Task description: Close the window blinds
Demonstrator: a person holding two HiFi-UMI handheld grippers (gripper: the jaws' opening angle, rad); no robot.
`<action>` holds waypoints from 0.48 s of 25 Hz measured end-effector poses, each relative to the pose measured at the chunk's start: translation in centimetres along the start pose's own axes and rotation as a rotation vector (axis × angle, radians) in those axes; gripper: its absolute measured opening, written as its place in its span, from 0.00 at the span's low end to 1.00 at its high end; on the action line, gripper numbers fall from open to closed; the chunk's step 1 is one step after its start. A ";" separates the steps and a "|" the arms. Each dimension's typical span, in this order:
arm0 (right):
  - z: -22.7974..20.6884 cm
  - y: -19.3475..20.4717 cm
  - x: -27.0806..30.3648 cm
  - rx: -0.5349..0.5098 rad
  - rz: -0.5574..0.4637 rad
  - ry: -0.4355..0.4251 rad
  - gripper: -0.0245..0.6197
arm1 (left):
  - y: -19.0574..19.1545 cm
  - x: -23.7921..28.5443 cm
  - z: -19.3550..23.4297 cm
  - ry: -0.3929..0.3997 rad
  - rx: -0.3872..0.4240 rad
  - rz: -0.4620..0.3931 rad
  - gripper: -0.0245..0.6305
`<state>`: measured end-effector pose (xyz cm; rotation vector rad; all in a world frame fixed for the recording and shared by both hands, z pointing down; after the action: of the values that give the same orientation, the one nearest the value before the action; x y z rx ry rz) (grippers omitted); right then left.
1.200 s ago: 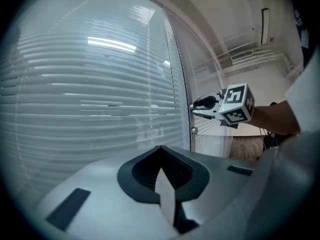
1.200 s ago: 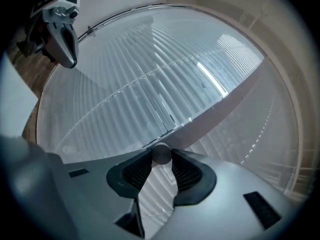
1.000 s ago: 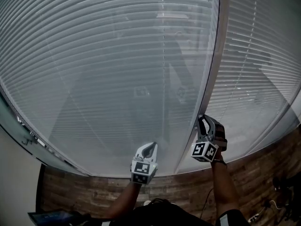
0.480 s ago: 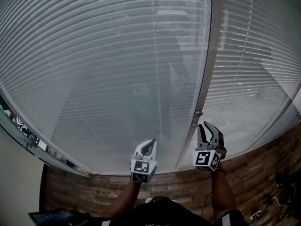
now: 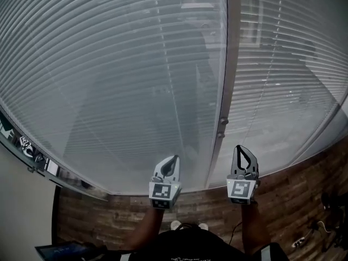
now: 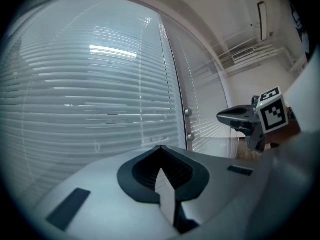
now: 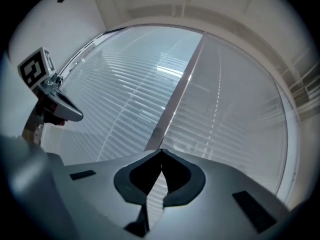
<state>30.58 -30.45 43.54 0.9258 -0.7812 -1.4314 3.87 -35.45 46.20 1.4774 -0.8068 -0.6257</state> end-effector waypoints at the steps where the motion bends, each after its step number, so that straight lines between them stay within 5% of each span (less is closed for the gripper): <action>1: 0.2 0.6 -0.3 0.046 0.022 -0.021 0.04 | -0.1 -0.1 -0.3 -0.009 0.003 -0.004 0.03; 4: 1.5 2.1 -1.2 0.160 0.071 -0.083 0.04 | -0.1 -1.0 -1.0 -0.042 0.043 0.002 0.03; 12: 2.8 1.6 -0.5 0.209 0.022 -0.152 0.04 | 1.0 -2.9 -1.2 -0.096 0.013 0.070 0.03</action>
<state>28.81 -30.26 46.31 0.9712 -1.0672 -1.4320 2.95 -32.40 47.02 1.4334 -0.9352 -0.6435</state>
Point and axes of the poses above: the fingertips, and each gripper's own axes: x forward along the fingers, z to its left, y out of its underside, the point moved 10 cm from there along -x, backward along the fingers, and after that the axes turned 2 degrees about y, right-handed, at the moved point
